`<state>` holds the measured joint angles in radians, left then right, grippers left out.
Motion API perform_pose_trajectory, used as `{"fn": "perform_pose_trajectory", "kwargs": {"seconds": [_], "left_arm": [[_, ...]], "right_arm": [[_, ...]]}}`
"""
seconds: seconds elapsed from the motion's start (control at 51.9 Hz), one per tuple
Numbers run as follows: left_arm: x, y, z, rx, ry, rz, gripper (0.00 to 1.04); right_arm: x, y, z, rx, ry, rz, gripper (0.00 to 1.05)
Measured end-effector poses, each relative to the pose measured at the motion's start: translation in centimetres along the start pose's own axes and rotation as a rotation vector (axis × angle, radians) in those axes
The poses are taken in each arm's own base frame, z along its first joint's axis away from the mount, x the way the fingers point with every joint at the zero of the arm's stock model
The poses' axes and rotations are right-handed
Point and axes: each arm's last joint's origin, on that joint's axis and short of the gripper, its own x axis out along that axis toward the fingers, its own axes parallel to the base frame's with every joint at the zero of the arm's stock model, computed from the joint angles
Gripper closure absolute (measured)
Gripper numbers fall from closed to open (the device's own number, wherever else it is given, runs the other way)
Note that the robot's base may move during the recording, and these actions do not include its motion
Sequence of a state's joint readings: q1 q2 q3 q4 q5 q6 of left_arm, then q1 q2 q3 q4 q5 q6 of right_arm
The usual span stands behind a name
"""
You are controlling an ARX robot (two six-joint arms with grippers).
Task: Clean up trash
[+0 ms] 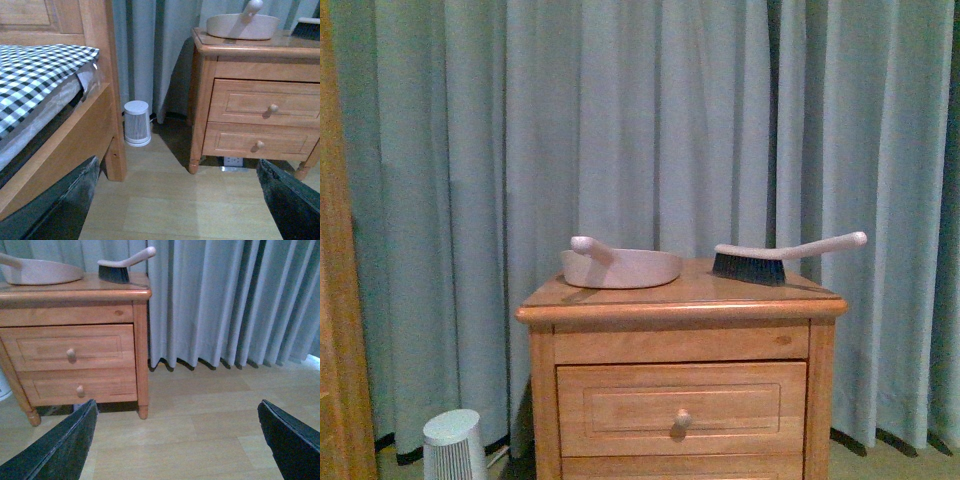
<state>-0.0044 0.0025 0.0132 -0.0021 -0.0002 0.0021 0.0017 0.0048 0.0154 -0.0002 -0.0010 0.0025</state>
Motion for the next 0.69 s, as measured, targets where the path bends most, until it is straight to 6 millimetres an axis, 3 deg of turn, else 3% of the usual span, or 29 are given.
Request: {"fn": "perform_pose_trajectory", "kwargs": {"seconds": [0.693], "left_arm": [[0.0,0.0,-0.01,0.0,0.0,0.0,0.08]], "right_arm": [[0.0,0.0,0.0,0.0,0.0,0.0,0.08]]}}
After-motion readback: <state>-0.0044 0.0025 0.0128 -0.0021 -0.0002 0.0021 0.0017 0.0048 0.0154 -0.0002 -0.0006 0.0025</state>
